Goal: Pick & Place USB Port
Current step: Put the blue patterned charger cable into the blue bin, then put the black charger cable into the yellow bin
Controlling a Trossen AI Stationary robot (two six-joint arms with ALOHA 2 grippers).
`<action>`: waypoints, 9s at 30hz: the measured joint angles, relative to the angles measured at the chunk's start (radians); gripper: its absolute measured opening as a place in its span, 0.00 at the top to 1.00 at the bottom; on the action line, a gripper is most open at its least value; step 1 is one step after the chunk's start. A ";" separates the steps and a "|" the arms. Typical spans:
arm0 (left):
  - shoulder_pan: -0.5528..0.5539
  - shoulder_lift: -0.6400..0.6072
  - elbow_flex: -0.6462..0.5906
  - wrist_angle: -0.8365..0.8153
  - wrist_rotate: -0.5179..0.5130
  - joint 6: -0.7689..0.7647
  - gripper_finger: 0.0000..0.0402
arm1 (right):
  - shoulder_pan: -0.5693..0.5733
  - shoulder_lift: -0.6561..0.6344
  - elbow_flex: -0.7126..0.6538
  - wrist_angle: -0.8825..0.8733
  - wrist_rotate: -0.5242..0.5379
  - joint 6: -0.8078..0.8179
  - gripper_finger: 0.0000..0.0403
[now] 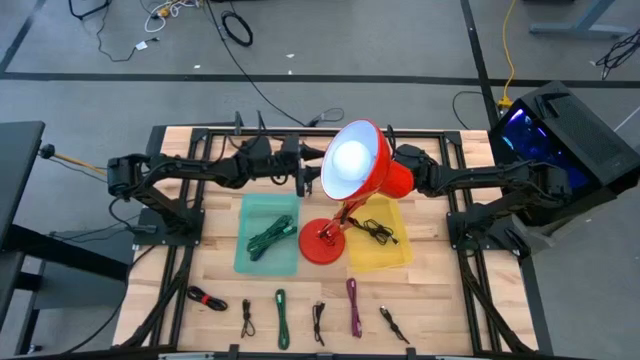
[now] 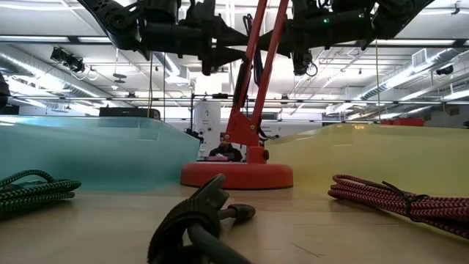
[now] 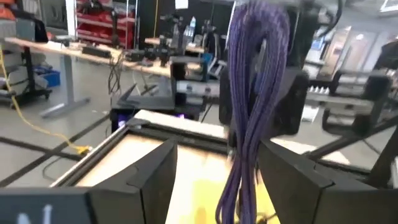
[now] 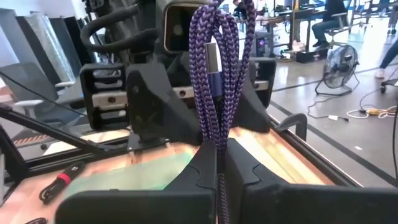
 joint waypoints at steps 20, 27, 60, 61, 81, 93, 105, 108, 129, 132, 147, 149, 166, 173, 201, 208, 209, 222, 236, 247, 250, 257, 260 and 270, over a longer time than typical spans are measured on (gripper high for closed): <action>-0.017 0.000 0.000 0.128 0.071 -0.035 0.48 | 0.039 0.000 0.000 0.019 0.004 0.005 1.00; -0.037 0.000 0.000 0.153 0.067 -0.034 0.79 | 0.045 0.000 0.000 0.018 0.003 0.005 1.00; 0.036 -0.189 0.000 -0.353 -0.118 -0.001 0.96 | -0.026 -0.061 0.001 -0.293 0.002 0.004 0.71; 0.036 -0.216 0.000 -0.396 -0.128 0.000 0.96 | -0.028 -0.069 0.001 -0.307 0.003 0.004 0.71; -0.340 -0.477 -0.100 -1.104 -0.590 -0.251 0.96 | -0.009 -0.131 0.001 -0.645 0.063 0.078 0.71; -0.467 -0.482 -0.244 -1.053 -0.560 -0.562 0.96 | 0.037 -0.131 0.001 -0.680 0.078 0.089 0.71; -0.525 -0.466 -0.243 -1.067 -0.552 -0.637 0.87 | 0.039 -0.131 0.001 -0.671 0.109 0.088 0.71; -0.525 -0.466 -0.243 -1.057 -0.547 -0.636 0.75 | 0.039 -0.131 0.001 -0.671 0.109 0.088 0.71; -0.528 -0.606 -0.242 -0.872 -0.355 -0.475 0.46 | 0.039 -0.131 0.001 -0.671 0.109 0.086 0.71; -0.568 -0.620 -0.242 -0.873 -0.256 -0.553 0.46 | 0.039 -0.131 0.000 -0.670 0.109 0.090 0.71; -1.034 -0.576 -0.242 -0.871 -0.401 -1.101 0.55 | 0.039 -0.131 0.000 -0.670 0.109 0.065 0.71; -1.086 -0.548 -0.242 -0.874 -0.414 -1.172 0.56 | 0.039 -0.131 0.000 -0.670 0.109 0.065 0.71; -1.251 -0.292 -0.175 -0.950 -0.171 -1.548 0.57 | 0.039 -0.131 0.000 -0.670 0.110 0.073 0.71; -1.250 -0.214 -0.063 -1.214 -0.085 -1.322 0.57 | 0.038 -0.131 0.000 -0.670 0.147 0.091 0.71; -1.235 -0.009 -0.028 -1.363 0.162 -1.079 0.57 | 0.039 -0.130 0.000 -0.670 0.144 0.088 0.71; -1.214 -0.014 0.045 -1.404 0.050 -0.999 0.57 | 0.039 -0.115 -0.001 -0.671 0.143 0.091 0.71; -1.214 -0.014 0.049 -1.418 0.032 -0.983 0.57 | 0.039 -0.112 -0.001 -0.671 0.143 0.091 0.71; -1.215 -0.014 0.006 -1.501 -0.075 -0.895 0.57 | 0.039 -0.072 -0.001 -0.660 0.142 0.083 0.71; -1.218 -0.015 0.006 -1.503 -0.135 -0.835 0.57 | 0.039 -0.072 -0.001 -0.628 0.134 0.065 0.71; -1.218 -0.015 0.005 -1.417 -0.051 -0.835 0.57 | 0.039 -0.072 -0.001 -0.628 0.135 0.065 0.71; -1.218 -0.011 0.005 -1.381 -0.051 -0.826 0.57 | 0.039 -0.072 -0.001 -0.628 0.135 0.065 0.71; -1.218 0.065 0.006 -1.359 -0.010 -0.805 0.57 | 0.039 -0.073 -0.001 -0.628 0.135 0.065 0.71; -1.218 0.111 0.006 -1.358 0.027 -0.789 0.57 | 0.039 -0.073 0.000 -0.628 0.135 0.064 0.71; -1.169 0.110 0.004 -1.341 0.085 -0.819 0.91 | 0.039 -0.073 0.000 -0.626 0.136 0.058 0.71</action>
